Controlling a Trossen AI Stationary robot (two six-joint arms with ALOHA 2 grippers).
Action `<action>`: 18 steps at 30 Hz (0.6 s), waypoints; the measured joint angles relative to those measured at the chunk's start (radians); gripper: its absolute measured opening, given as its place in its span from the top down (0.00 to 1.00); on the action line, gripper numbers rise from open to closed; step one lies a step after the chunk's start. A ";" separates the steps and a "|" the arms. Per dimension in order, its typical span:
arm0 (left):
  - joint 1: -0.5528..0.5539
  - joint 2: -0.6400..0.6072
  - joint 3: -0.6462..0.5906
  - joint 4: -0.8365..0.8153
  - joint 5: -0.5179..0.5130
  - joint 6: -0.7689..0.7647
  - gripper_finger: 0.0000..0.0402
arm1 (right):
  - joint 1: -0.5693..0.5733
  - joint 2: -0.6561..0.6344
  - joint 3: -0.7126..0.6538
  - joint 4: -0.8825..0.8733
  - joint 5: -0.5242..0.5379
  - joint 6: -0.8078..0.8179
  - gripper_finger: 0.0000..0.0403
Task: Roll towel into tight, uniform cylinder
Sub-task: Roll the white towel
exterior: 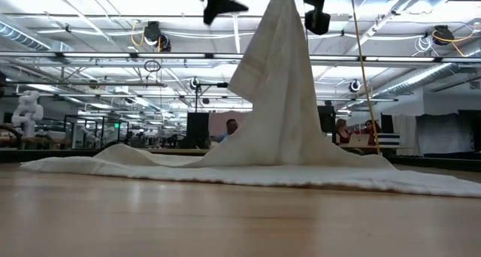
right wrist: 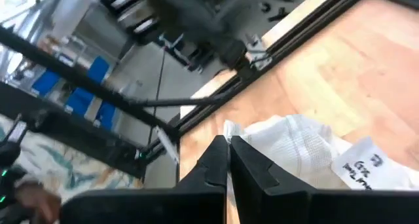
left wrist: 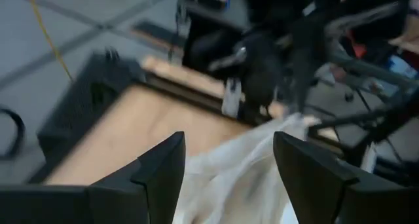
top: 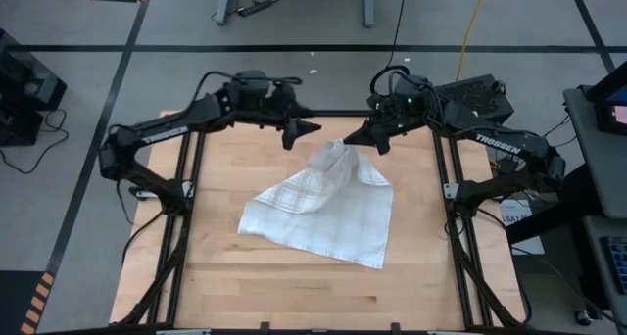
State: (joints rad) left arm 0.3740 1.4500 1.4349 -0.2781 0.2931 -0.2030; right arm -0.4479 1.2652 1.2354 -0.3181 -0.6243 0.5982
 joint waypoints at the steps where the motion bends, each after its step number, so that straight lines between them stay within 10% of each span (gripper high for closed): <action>1: -0.018 -0.004 0.000 0.024 -0.032 0.005 0.41 | -0.003 0.000 0.000 0.003 0.000 0.000 1.00; 18: -0.187 0.112 -0.001 0.127 -0.212 0.136 0.24 | -0.003 0.000 0.000 0.002 -0.009 -0.045 1.00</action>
State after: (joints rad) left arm 0.1875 1.5619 1.4342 -0.1511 0.0814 -0.0666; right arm -0.4507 1.2652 1.2354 -0.3164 -0.6334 0.5529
